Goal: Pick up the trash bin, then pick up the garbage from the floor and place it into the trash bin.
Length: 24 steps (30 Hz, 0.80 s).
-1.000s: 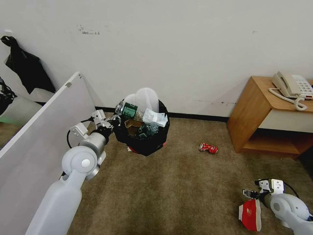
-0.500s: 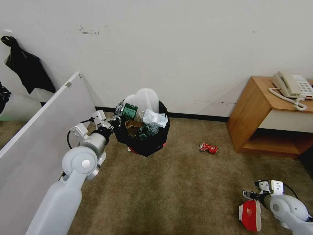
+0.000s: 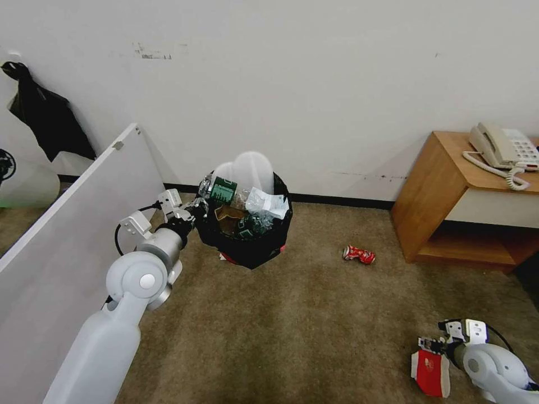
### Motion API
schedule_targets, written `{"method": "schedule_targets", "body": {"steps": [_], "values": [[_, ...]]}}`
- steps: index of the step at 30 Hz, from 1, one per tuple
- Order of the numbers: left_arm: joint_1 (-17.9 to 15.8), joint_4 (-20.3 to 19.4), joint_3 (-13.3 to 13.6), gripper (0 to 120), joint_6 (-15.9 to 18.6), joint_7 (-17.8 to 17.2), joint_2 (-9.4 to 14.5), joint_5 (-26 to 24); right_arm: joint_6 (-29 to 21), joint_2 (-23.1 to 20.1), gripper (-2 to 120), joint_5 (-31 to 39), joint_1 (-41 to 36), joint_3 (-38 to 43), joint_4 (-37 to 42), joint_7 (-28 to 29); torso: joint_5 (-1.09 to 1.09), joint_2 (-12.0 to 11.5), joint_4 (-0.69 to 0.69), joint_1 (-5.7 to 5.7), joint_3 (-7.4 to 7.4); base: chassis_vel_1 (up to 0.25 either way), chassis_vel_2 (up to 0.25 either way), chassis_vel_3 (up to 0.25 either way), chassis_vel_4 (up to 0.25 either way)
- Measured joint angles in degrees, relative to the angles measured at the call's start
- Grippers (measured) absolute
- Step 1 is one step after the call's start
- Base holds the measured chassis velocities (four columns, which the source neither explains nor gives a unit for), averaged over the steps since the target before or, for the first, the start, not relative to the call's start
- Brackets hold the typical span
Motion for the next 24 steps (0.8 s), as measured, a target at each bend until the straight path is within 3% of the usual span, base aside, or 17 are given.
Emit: {"method": "schedule_targets", "body": {"steps": [8,24], "values": [[0.04,0.05,0.07,4,0.0,-0.01,-0.2,0.09,0.34,1.18,88,-0.62,0.23,-0.63,-0.83,-0.36,0.0,0.0,0.0,0.0,0.0,0.0,0.0,0.0,0.0],[0.12,-0.06,0.09,4,-0.02,-0.1,-0.15,0.14,1.13,2.1,30,-1.51,0.01,-0.93,-1.47,-0.86,0.0,0.0,0.0,0.0,0.0,0.0,0.0,0.0,0.0]]}}
